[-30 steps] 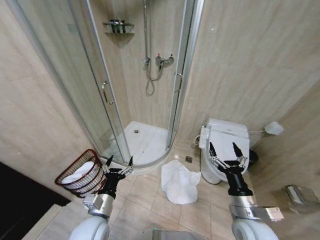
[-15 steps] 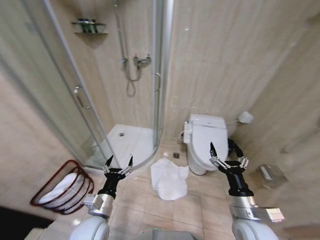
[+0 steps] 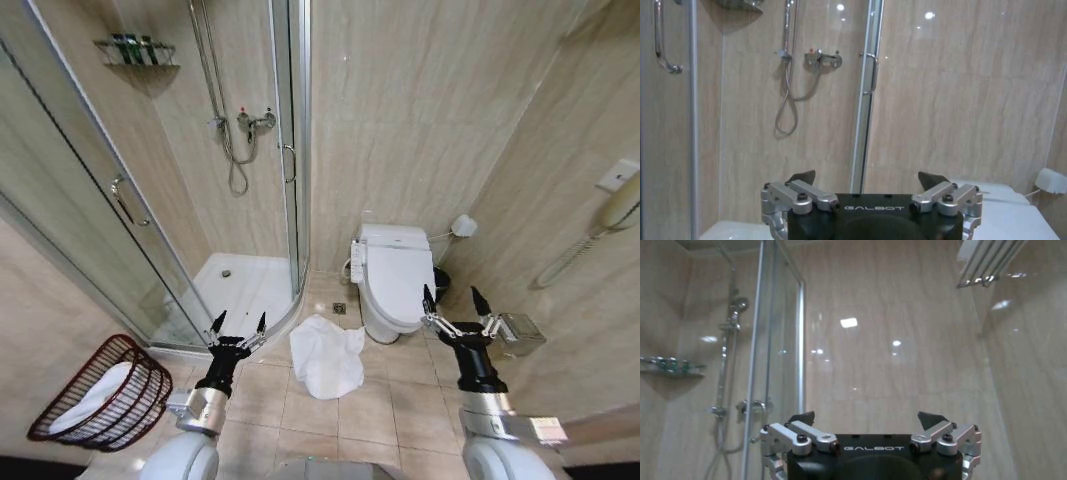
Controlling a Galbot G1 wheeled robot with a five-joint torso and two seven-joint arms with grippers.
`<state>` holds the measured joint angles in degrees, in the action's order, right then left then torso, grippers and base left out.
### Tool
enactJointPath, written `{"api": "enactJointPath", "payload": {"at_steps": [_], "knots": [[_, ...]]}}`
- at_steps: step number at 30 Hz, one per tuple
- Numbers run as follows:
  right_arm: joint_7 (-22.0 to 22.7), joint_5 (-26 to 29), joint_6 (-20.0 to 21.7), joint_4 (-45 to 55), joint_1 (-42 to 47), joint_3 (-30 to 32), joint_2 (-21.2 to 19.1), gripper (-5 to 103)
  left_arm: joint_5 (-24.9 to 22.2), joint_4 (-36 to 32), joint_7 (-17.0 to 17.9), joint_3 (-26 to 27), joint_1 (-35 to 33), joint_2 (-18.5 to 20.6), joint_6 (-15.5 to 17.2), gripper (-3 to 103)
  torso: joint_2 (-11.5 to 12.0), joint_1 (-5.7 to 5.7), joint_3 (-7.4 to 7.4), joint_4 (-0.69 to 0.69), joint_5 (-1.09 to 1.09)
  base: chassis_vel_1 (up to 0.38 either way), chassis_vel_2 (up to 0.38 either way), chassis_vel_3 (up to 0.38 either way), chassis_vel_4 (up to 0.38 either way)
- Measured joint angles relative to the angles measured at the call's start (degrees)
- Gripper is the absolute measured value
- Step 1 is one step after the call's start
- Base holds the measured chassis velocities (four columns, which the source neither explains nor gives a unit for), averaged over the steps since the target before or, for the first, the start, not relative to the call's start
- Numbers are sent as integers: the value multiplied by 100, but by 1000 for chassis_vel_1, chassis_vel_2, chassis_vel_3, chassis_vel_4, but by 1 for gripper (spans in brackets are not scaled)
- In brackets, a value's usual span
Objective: Discard the used towel into the hamper.
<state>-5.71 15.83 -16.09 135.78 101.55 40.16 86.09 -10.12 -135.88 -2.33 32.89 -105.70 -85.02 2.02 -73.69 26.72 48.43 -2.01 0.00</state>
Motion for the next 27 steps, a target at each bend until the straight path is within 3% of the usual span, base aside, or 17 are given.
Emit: {"api": "enactJointPath", "payload": {"at_steps": [7,10,12,21,27], "knots": [[634,-154,533,98,-3,-12,-101,100,0,0,0,0,0,0,0,100,267,-121,-146,-1,0,0,0,0,0],[813,-18,797,64,-2,-66,-150,100,0,0,0,0,0,0,0,100,327,-149,-179,0,0,0,0,0,0],[1035,384,1160,-314,-44,-153,-268,100,0,0,0,0,0,0,0,100,437,-199,-240,-1,0,0,0,0,0],[1078,448,1017,-1378,61,-358,-453,100,0,0,0,0,0,0,0,100,711,-325,-387,0,0,0,0,0,0],[766,254,920,-1665,-8,-314,-424,100,0,0,0,0,0,0,0,100,914,-417,-498,-2,-1,0,0,0,0]]}}
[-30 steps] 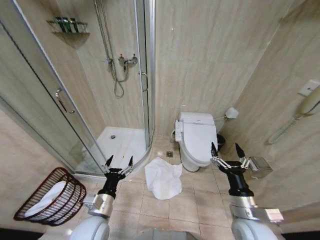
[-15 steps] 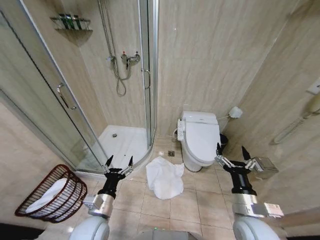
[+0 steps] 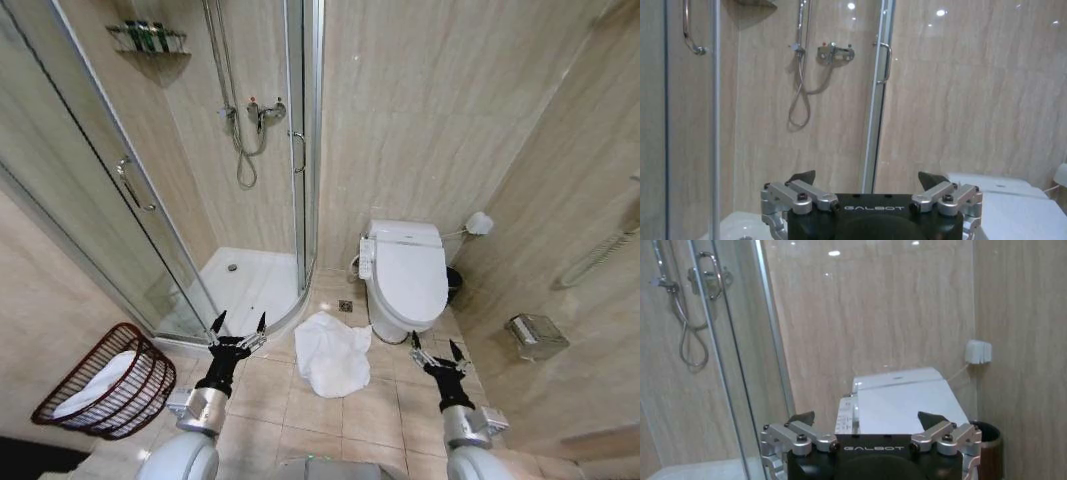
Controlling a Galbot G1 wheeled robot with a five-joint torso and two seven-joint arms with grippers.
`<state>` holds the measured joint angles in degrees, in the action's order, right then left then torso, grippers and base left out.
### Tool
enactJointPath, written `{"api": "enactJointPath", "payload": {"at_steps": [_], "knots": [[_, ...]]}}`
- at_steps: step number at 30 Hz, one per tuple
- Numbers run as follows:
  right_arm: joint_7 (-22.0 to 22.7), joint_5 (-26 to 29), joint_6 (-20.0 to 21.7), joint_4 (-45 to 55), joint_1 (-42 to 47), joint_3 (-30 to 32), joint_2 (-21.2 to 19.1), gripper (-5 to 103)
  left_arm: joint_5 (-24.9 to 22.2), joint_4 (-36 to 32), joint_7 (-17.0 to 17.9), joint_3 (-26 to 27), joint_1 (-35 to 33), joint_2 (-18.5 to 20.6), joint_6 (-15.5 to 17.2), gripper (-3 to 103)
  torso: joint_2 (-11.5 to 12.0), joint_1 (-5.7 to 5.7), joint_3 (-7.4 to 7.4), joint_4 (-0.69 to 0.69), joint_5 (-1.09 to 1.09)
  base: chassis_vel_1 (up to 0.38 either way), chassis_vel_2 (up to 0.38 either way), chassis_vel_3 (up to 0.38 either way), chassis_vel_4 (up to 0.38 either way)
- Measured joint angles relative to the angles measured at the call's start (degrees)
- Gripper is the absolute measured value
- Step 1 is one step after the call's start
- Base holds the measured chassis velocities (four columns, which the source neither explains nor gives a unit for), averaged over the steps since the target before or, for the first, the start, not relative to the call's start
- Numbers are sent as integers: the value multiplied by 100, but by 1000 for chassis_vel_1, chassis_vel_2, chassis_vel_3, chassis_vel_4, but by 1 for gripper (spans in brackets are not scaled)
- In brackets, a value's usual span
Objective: Discard the used towel into the hamper.
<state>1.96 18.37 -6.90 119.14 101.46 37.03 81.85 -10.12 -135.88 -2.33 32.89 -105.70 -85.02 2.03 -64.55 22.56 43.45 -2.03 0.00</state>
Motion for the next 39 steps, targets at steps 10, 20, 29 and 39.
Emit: {"api": "enactJointPath", "payload": {"at_steps": [10,20,29,39], "knots": [[-234,-120,-382,-181,-171,147,201,100,0,-1,0,0,0,0,0,100,198,-95,-105,1,0,0,0,0,0],[-215,-59,-743,-505,130,98,232,100,0,-1,0,0,0,0,0,100,470,-218,-253,2,0,0,0,0,0],[-253,81,-750,-663,10,126,281,100,0,0,0,0,0,0,0,100,738,-338,-400,1,0,0,0,0,0],[-813,152,-854,-837,-149,248,264,100,0,0,0,0,0,0,0,100,1013,-459,-552,1,0,0,0,0,0]]}}
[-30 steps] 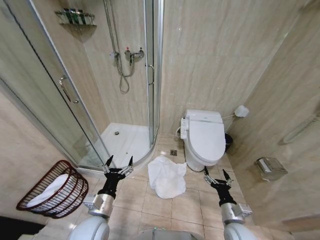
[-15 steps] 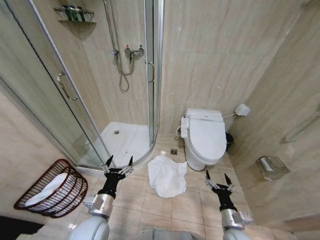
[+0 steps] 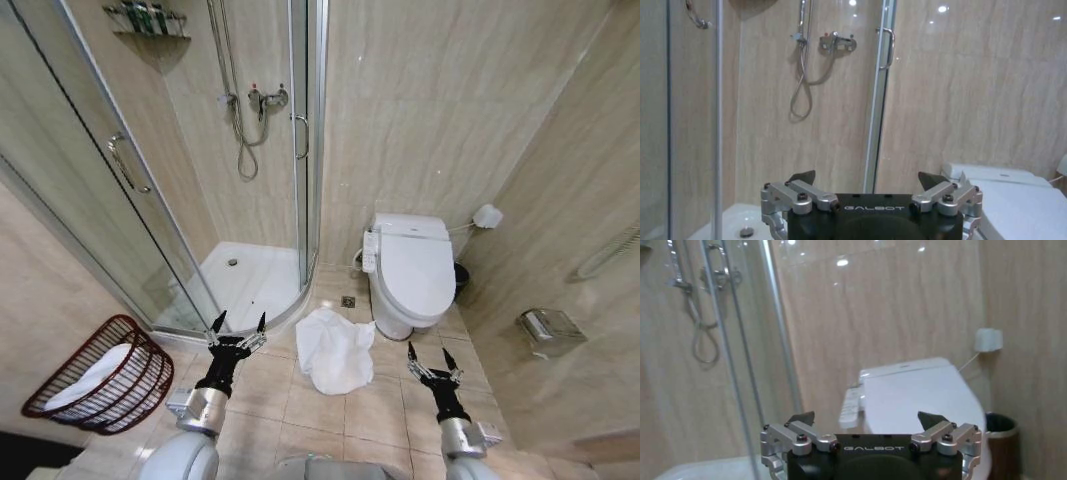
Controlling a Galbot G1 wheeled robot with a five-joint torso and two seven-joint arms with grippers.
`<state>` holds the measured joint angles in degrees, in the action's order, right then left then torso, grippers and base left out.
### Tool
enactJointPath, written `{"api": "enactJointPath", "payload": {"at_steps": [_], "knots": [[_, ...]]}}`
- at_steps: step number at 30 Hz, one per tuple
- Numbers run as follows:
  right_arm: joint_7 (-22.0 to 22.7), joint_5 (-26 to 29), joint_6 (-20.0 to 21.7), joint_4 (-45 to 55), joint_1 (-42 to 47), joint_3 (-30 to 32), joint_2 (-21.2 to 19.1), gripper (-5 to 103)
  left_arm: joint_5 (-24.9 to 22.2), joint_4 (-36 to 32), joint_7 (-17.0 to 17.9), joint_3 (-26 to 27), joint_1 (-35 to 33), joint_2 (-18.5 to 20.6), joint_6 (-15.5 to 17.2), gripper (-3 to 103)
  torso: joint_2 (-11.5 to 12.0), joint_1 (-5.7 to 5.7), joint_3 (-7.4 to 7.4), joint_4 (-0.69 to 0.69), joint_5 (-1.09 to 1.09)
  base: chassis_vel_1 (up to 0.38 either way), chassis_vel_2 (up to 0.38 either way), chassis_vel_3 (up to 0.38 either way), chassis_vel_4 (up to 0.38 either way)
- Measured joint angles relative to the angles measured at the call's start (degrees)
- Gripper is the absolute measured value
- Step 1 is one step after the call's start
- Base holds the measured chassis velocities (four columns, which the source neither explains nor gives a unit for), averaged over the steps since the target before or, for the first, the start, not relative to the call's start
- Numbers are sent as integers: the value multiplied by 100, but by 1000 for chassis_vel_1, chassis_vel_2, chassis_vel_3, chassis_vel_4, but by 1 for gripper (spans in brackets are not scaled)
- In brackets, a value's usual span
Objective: Discard the used towel into the hamper.
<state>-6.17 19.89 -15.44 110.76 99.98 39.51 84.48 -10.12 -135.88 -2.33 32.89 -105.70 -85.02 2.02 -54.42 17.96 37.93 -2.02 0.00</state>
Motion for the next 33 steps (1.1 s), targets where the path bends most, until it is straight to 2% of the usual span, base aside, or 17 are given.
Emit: {"api": "enactJointPath", "payload": {"at_steps": [5,15,22,26,33], "knots": [[294,-156,-226,-179,-40,6,-40,100,0,0,0,0,0,0,0,100,150,-66,-83,0,1,0,0,0,0],[461,-241,-558,-406,1,-23,-65,100,0,0,0,0,0,0,0,100,407,-180,-230,1,0,0,0,0,0],[507,-136,-530,-417,33,-33,-118,100,0,0,0,0,0,0,0,100,555,-245,-311,0,0,0,0,0,0],[360,182,-318,-464,70,-59,-196,100,0,0,0,0,0,0,0,100,701,-311,-390,1,0,0,0,0,0],[286,169,-262,-686,-59,-120,-232,100,0,0,0,0,0,0,0,100,874,-384,-489,0,0,2,5,5,8]]}}
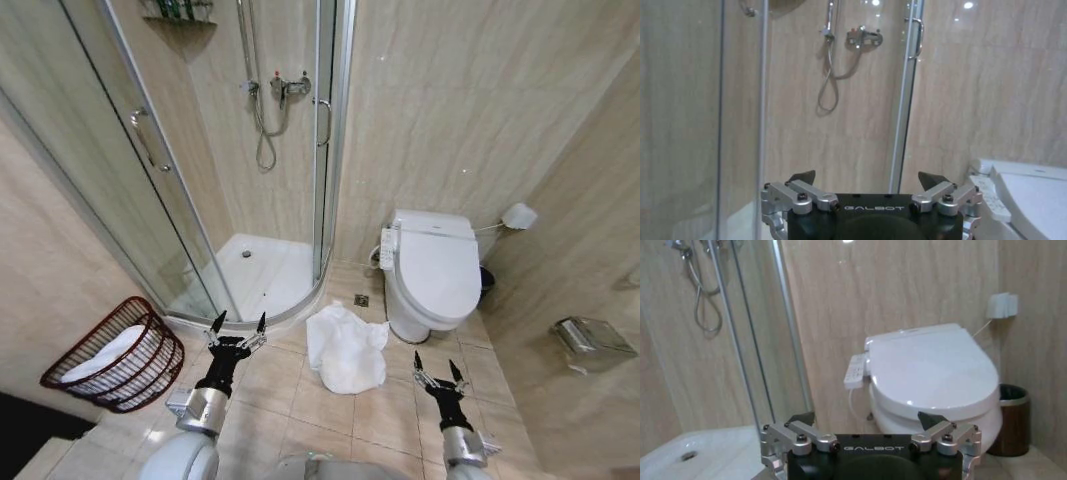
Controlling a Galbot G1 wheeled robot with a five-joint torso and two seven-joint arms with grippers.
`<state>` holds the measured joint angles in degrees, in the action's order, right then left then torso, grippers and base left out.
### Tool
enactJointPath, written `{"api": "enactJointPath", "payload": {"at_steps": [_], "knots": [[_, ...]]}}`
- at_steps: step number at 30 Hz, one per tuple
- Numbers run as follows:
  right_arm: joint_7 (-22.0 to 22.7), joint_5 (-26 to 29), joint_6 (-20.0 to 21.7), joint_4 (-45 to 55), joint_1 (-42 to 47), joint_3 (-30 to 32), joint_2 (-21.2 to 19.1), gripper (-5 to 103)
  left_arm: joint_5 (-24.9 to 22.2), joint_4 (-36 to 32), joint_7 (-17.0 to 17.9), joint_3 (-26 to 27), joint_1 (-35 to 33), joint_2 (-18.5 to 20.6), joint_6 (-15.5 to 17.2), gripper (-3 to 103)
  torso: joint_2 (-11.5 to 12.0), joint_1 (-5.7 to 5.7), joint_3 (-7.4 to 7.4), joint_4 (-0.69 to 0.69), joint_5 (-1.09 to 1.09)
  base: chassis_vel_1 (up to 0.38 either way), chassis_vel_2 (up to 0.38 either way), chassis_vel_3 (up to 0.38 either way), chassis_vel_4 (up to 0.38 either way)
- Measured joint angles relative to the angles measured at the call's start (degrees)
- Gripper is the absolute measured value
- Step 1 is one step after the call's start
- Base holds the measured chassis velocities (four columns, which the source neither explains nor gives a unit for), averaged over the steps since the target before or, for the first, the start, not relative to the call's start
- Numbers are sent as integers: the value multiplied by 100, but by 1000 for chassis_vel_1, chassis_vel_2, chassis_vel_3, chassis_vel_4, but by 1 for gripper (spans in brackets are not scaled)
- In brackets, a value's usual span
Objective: Discard the used towel into the hamper.
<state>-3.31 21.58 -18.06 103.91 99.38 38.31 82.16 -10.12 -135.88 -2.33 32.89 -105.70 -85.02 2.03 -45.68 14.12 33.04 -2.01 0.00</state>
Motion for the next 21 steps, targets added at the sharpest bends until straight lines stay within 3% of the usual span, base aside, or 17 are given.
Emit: {"api": "enactJointPath", "payload": {"at_steps": [21], "knots": [[95,98,-13,-241,-165,-37,36,100,0,0,0,0,0,0,0,100,463,-207,-254,0,0,0,0,0,0]]}}
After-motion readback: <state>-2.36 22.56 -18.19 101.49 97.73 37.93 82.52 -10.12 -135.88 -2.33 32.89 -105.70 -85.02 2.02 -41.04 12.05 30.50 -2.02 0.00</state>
